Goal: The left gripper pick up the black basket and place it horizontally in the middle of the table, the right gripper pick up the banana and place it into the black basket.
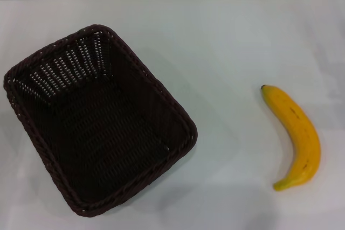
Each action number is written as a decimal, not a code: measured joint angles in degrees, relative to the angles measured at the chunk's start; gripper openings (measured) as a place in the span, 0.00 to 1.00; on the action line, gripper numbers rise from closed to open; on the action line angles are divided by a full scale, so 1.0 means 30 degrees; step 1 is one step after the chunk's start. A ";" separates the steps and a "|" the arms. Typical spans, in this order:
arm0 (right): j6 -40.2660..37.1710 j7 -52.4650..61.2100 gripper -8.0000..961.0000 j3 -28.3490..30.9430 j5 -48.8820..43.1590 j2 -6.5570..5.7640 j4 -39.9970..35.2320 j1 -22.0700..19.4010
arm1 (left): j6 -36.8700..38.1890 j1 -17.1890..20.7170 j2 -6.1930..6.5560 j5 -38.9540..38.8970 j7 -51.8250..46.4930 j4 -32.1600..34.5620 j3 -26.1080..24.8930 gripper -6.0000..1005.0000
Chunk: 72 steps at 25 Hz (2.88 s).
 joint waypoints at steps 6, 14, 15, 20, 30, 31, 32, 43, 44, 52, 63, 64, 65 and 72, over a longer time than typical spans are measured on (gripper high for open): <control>-0.0012 -0.0004 0.90 0.0001 0.0000 -0.0001 0.0139 -0.0046 | 0.0016 -0.0100 -0.0006 0.0000 -0.0007 0.0001 0.0000 0.87; -0.0015 -0.0007 0.90 0.0001 0.0000 -0.0030 0.0194 -0.0087 | 0.0015 -0.0124 -0.0006 0.0001 -0.0018 0.0002 0.0000 0.87; -0.0014 -0.0007 0.90 0.0000 0.0000 -0.0030 0.0194 -0.0086 | 0.0015 -0.0122 -0.0005 0.0000 -0.0021 0.0003 0.0001 0.87; -0.0013 -0.0006 0.90 -0.0005 -0.0009 -0.0067 0.0188 -0.0068 | 0.0013 -0.0104 0.0016 0.0101 -0.0119 0.0002 0.0062 0.87; 0.0006 0.0186 0.90 -0.0697 -0.0032 -0.0210 -0.0245 -0.0103 | 0.0026 0.0446 0.0471 0.3982 -0.5083 0.2797 0.0147 0.88; 0.0006 0.0155 0.90 -0.0725 -0.0031 -0.0210 -0.0247 -0.0065 | 0.0059 0.0516 0.0659 0.4874 -0.6751 0.3759 0.0144 0.88; -0.0004 0.0098 0.90 -0.0816 -0.0032 -0.0209 -0.0248 -0.0023 | 0.0081 0.0600 0.0845 0.6027 -0.8774 0.4840 0.0149 0.88; -0.0505 0.0000 0.90 -0.1182 -0.0029 -0.0056 -0.0260 0.0540 | -0.2308 -0.1351 0.4975 1.7916 -2.4942 1.3326 0.0211 0.88; -0.0505 -0.0004 0.90 -0.1185 -0.0030 -0.0031 -0.0201 0.0578 | -0.2855 -0.1822 0.5388 1.8929 -2.5531 1.3776 0.0225 0.88; -0.0444 0.0153 0.89 -0.1201 -0.0027 0.0027 0.0033 0.0674 | -0.4952 -0.6250 0.7442 2.6798 -2.6273 1.4994 0.3280 0.87; -0.0478 0.0407 0.89 -0.0959 0.0146 0.0071 0.0975 0.0687 | -0.4264 -0.9292 0.6846 2.9446 -2.3135 1.4372 0.5706 0.87; -0.0455 0.0491 0.89 -0.0957 0.0148 0.0073 0.0995 0.0669 | -0.4248 -0.9325 0.6748 2.9619 -2.3186 1.4392 0.5895 0.87; -0.0428 0.0627 0.89 -0.0957 0.0155 0.0083 0.1076 0.0638 | -0.4280 -0.9316 0.6629 2.9783 -2.3279 1.4514 0.5997 0.87; -0.0392 0.0719 0.89 -0.0765 0.0182 0.0091 0.1266 0.0653 | -0.4296 -0.9069 0.6305 2.9812 -2.3216 1.5250 0.5960 0.87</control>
